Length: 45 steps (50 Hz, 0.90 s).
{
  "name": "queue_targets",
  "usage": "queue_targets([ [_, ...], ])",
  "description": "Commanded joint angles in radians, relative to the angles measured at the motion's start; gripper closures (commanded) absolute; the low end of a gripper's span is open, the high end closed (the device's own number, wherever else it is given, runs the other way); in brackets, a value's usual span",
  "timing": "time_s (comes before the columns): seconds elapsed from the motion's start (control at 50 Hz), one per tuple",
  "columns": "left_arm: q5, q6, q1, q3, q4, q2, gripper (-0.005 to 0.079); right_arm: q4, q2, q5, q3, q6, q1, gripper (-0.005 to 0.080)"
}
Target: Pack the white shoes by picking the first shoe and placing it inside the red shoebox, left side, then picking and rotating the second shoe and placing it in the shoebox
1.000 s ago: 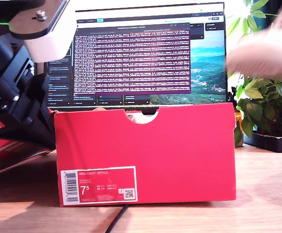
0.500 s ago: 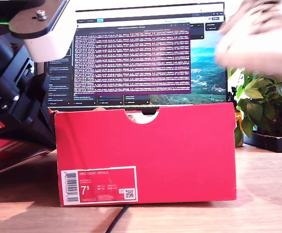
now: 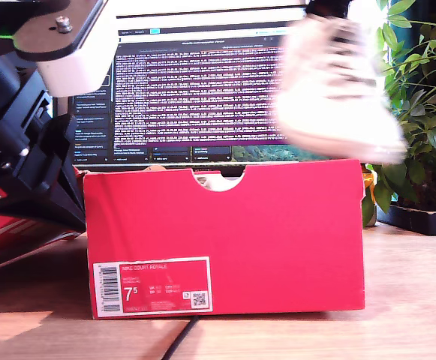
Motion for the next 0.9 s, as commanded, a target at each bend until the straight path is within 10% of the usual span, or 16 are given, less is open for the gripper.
queue_targets([
  [0.0, 0.006, -0.006, -0.002, 0.005, 0.018, 0.004, 0.0759, 0.024, -0.008, -0.001, 0.030, 0.031, 0.006, 0.0765],
  [0.88, 0.006, -0.006, -0.002, 0.005, 0.018, 0.004, 0.0759, -0.043, 0.241, -0.011, 0.029, 0.103, 0.018, 0.0765],
])
